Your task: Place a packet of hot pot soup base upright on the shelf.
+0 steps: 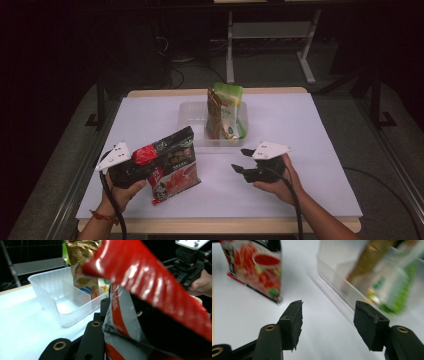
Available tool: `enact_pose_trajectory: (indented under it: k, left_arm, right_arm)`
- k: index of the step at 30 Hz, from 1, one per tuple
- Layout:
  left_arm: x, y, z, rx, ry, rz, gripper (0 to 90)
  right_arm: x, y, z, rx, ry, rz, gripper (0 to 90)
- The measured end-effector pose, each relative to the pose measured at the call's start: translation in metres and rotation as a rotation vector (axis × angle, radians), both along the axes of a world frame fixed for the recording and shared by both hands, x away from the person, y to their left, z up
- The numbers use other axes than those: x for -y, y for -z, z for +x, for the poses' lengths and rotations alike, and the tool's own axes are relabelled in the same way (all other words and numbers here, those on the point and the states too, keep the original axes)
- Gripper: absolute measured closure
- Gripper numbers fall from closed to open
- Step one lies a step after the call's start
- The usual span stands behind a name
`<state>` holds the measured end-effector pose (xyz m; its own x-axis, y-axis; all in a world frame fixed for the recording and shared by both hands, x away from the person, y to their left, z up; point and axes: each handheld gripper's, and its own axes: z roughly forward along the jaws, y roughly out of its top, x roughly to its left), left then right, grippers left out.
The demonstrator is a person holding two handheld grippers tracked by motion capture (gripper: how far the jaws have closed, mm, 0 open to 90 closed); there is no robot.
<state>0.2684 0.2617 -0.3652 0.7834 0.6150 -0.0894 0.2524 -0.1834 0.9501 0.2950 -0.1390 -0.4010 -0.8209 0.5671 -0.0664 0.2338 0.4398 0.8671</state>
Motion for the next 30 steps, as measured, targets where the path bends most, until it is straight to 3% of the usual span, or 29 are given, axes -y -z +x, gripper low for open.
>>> enact_pose_trajectory:
  k: [10, 16, 19, 24, 30]
  left_arm:
    - [0.007, -0.011, 0.006, 0.009, -0.074, 0.008, 81.3]
    - [0.010, -0.020, 0.010, 0.006, -0.123, -0.030, 81.2]
    - [0.010, -0.026, 0.012, 0.008, -0.141, -0.056, 81.2]
    - [0.014, -0.037, 0.015, 0.028, -0.161, -0.057, 81.1]
    - [0.020, -0.049, 0.022, 0.049, -0.179, -0.058, 81.1]
  right_arm:
    - [0.057, 0.005, -0.018, -0.002, 0.099, 0.004, 28.5]
    - [0.076, 0.010, -0.027, 0.002, 0.148, -0.037, 26.6]
    - [0.085, 0.011, -0.028, -0.005, 0.190, -0.006, 26.7]
    - [0.095, 0.011, -0.025, -0.011, 0.235, 0.024, 26.6]
    - [0.101, 0.012, -0.025, 0.000, 0.232, 0.036, 25.2]
